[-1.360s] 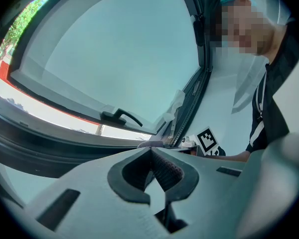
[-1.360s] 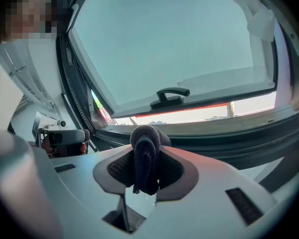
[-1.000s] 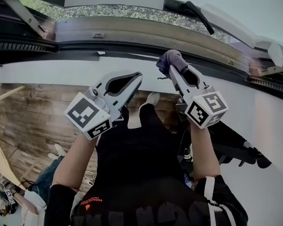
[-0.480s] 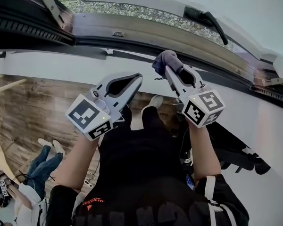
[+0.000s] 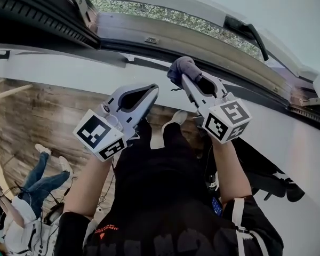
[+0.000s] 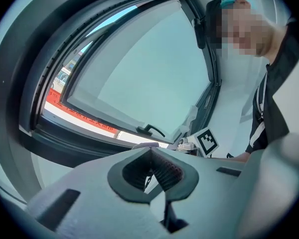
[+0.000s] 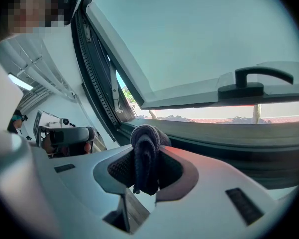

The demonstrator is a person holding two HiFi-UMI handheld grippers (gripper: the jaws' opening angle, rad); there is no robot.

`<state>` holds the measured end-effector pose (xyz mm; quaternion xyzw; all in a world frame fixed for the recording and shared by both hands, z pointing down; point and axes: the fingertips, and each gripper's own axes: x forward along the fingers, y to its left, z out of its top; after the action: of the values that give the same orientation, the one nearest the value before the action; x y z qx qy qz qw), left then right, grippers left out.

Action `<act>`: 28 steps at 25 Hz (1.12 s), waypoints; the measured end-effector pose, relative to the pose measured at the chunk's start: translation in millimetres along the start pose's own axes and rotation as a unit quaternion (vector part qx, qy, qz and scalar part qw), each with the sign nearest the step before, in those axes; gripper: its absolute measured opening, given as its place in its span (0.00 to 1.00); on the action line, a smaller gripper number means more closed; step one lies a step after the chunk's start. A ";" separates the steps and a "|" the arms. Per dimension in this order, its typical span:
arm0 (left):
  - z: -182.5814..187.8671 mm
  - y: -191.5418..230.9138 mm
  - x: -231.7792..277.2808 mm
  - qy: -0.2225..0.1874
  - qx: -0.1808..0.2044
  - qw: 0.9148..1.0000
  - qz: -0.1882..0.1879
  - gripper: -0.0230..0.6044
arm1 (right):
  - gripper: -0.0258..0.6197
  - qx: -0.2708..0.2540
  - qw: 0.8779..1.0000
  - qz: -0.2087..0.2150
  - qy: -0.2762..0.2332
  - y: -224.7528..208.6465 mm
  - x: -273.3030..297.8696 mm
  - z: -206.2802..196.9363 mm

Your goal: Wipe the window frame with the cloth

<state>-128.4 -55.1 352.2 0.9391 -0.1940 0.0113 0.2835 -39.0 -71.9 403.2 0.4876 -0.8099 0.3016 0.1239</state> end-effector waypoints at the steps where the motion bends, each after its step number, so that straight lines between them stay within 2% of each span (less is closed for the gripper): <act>1: 0.8 2.5 -2.5 -0.002 -0.001 1.000 0.002 0.07 | 0.19 -0.002 1.000 0.002 0.001 2.8 3.4 0.6; 28: 17.6 55.1 -61.8 -0.035 -0.017 0.998 0.055 0.07 | 0.19 -0.035 0.997 0.063 0.034 67.0 79.1 12.0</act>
<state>-207.5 -84.6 358.5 0.9219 -0.2549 -0.0096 0.2916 -134.9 -112.8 408.2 0.4202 -0.8445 0.2969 0.1485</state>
